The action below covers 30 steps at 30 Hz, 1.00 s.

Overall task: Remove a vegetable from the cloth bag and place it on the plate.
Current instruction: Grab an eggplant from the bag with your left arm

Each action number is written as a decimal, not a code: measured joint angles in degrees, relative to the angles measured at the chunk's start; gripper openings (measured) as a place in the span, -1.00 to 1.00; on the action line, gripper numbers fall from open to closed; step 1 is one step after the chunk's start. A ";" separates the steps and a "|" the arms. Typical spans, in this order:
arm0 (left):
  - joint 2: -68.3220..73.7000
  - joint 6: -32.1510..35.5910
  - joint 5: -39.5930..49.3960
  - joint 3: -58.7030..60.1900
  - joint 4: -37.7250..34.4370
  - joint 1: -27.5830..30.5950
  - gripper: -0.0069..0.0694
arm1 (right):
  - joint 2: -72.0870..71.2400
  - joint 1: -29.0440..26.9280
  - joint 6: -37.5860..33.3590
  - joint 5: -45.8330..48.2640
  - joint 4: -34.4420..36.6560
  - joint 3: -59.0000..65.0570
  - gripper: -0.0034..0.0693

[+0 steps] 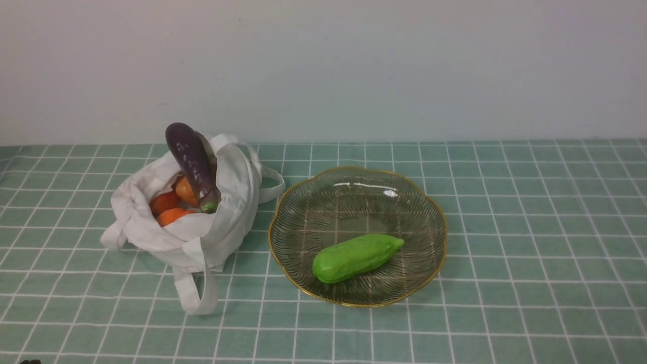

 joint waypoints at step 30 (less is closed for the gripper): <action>39.64 8.91 23.51 -32.50 -35.91 0.00 -0.84 | 0.00 0.00 0.00 0.00 0.00 0.00 -0.95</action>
